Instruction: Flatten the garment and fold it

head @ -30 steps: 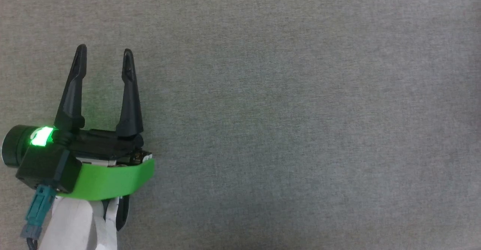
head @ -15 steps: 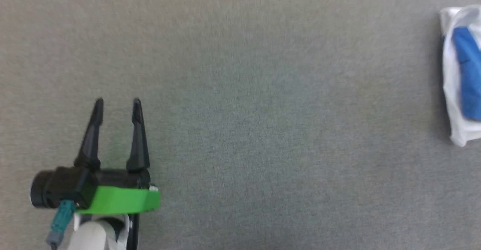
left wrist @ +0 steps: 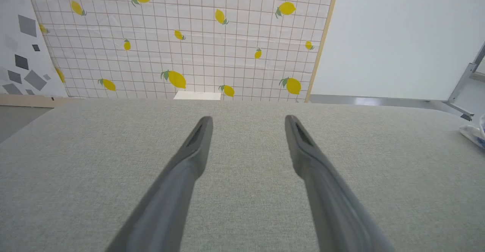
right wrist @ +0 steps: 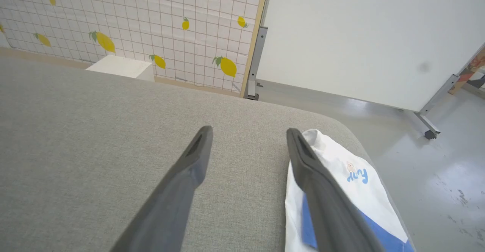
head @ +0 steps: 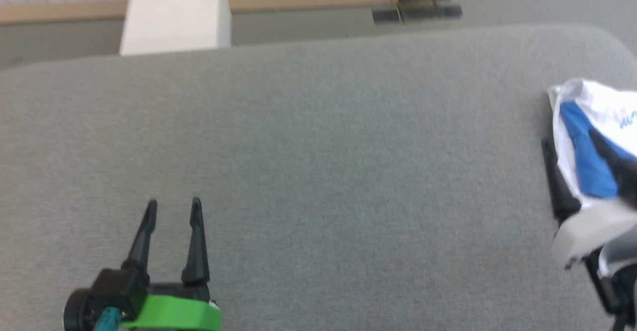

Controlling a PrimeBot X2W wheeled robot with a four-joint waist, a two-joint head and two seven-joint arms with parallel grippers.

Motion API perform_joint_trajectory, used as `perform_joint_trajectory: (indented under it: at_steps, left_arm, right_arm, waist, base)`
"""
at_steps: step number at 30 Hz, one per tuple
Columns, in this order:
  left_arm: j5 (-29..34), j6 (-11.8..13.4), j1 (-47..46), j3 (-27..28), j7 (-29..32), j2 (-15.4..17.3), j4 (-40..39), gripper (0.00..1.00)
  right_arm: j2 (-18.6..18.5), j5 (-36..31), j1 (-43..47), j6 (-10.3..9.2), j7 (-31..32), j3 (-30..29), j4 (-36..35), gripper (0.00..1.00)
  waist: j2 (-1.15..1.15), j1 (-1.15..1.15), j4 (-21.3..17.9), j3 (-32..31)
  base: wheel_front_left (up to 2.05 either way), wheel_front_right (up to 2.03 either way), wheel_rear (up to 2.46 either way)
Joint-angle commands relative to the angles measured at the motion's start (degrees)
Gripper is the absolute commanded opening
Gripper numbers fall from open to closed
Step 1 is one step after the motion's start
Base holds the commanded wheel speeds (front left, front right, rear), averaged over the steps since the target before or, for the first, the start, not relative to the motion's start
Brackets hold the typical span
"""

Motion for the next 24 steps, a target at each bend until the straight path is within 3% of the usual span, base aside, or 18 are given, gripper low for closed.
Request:
perform_joint_trajectory:
  at_steps: [1,12,22,23,24]
  left_arm:
    - [-0.46,0.08,1.11,-0.26,0.16,0.04,0.30,1.00]
    - [1.17,-0.90,3.52,-3.03,-0.54,-0.61,3.01,1.00]
    - [2.50,-3.44,2.69,-2.18,-0.87,-3.14,5.54,1.00]
    - [2.09,-3.30,2.81,-2.34,-0.43,-2.97,5.55,0.00]
    - [2.08,-3.36,2.79,-2.29,-0.33,-3.00,5.56,0.00]
  right_arm:
    - [0.79,-1.21,2.15,-0.11,-1.51,0.03,-0.68,1.00]
    - [9.18,-5.41,13.01,-0.11,-11.31,-3.96,0.09,1.00]
    - [9.72,-2.34,14.34,-0.11,-17.01,-2.88,7.22,1.00]
    - [9.67,-2.57,14.17,-0.01,-16.78,-2.99,7.33,0.00]
    - [9.68,-2.58,14.15,0.00,-16.73,-2.94,7.49,0.00]
  waist:
    - [0.00,0.00,3.38,-4.94]
    - [0.00,0.00,6.32,-6.38]
    - [0.00,0.00,7.13,-5.94]
    - [0.00,0.00,7.14,-5.94]
    - [0.00,0.00,7.14,-5.94]
  base:
    - [0.00,0.00,0.00]
    - [0.00,0.00,0.00]
    - [0.00,0.00,0.00]
    - [0.00,0.00,0.00]
    - [0.00,0.00,0.00]
